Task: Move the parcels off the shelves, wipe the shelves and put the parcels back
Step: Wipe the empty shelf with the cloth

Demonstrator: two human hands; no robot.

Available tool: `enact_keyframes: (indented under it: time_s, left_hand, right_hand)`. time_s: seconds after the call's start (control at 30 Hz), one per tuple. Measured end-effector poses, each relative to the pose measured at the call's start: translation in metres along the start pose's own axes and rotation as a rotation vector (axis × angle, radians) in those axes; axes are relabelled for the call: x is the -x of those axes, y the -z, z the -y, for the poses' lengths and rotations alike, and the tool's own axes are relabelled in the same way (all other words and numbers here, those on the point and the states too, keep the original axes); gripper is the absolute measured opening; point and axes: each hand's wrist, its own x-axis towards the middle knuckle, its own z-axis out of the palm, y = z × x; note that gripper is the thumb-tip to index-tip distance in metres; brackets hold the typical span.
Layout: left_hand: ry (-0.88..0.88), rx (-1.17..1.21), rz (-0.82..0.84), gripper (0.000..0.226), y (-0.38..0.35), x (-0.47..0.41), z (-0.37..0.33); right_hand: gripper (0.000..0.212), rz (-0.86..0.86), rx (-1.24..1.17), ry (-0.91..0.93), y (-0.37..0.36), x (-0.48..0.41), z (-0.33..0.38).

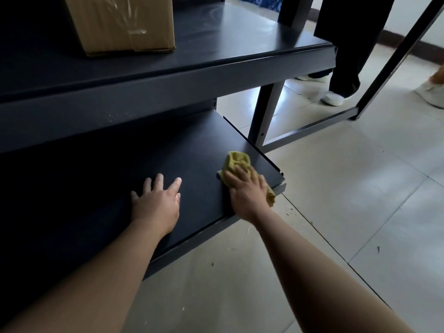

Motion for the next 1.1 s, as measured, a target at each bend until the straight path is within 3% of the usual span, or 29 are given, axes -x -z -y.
enact_keyframes:
  time_s: [0.13,0.27,0.4,0.57,0.7,0.8,0.9,1.0,1.1]
  left_hand:
    - [0.014,0.033,-0.011,0.048,-0.002,0.019,-0.003]
    - [0.025,0.045,-0.062,0.047,-0.007,0.030,-0.013]
    - [0.015,0.023,-0.078,0.047,-0.013,0.036,-0.017]
    - [-0.013,-0.015,-0.070,0.048,-0.014,0.034,-0.015]
    - [-0.061,-0.013,-0.059,0.049,-0.012,0.033,-0.008]
    - [-0.079,0.023,-0.065,0.050,-0.011,0.034,-0.004]
    - [-0.095,0.076,-0.081,0.049,-0.009,0.037,0.005]
    - [-0.107,0.080,-0.097,0.048,-0.009,0.047,0.019]
    - [-0.104,0.061,-0.104,0.048,-0.008,0.056,0.033]
  right_hand:
    - [0.046,-0.009,-0.010,0.258,-0.018,0.028,0.023]
    - [0.038,-0.081,-0.040,0.341,-0.018,0.036,0.003]
    - [0.040,-0.189,-0.039,0.150,-0.010,0.020,-0.027]
    - [0.046,-0.130,-0.057,-0.194,0.014,-0.006,-0.063]
    - [0.053,-0.139,-0.149,-0.322,0.013,-0.007,-0.054]
    - [0.058,-0.223,-0.117,-0.311,0.002,0.008,-0.036]
    - [0.059,-0.283,-0.080,-0.140,-0.021,0.033,-0.006]
    - [0.054,-0.250,-0.085,-0.022,-0.033,0.049,0.008]
    - [0.057,-0.197,-0.073,-0.081,-0.023,0.041,0.006]
